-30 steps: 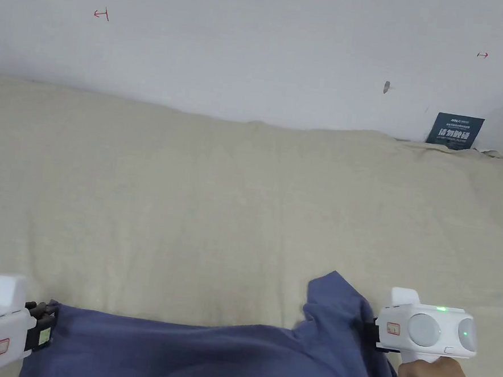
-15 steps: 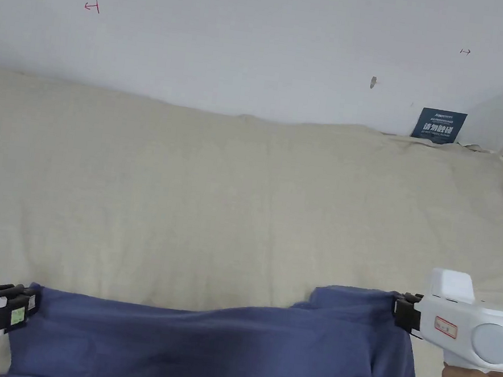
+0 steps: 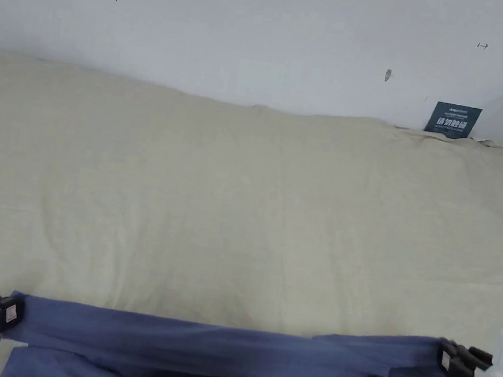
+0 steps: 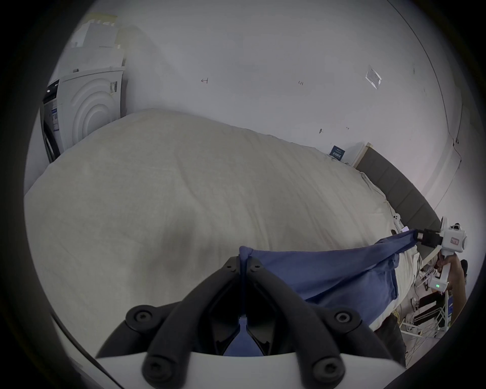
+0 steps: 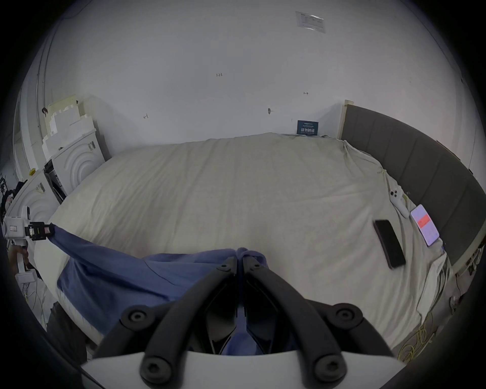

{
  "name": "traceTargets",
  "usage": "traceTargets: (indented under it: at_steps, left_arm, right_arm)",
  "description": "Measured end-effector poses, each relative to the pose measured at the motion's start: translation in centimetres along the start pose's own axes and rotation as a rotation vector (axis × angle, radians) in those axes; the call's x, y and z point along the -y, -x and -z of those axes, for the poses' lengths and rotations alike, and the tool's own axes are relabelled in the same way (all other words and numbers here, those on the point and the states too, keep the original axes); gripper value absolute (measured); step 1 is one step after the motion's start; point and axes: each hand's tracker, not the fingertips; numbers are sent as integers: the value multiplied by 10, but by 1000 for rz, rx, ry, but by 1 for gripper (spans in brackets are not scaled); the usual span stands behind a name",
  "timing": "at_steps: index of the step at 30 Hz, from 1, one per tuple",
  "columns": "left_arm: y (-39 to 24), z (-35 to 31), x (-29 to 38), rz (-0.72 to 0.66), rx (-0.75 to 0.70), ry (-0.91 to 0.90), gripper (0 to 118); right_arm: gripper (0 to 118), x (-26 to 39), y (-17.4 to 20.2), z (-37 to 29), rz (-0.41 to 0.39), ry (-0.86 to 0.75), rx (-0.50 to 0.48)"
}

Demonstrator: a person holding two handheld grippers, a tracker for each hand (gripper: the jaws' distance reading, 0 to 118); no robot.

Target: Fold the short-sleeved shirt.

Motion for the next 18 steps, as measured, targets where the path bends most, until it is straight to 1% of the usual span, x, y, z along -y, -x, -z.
traceTargets:
  at_steps: [5,8,9,14,18]
  left_arm:
    - [9,-14,37,-32,2,36,0]
    - [13,-17,64,-23,-16,93,0]
    - [14,-17,73,-18,-15,105,0]
    - [16,-10,106,-1,-55,178,0]
    - [13,0,118,37,-89,206,0]
  right_arm:
    - [2,45,4,-20,6,53,40]
    - [2,75,4,-25,19,111,72]
    - [2,85,4,-25,32,133,85]
    - [2,125,2,-12,25,245,125]
    - [2,140,7,-1,13,275,146]
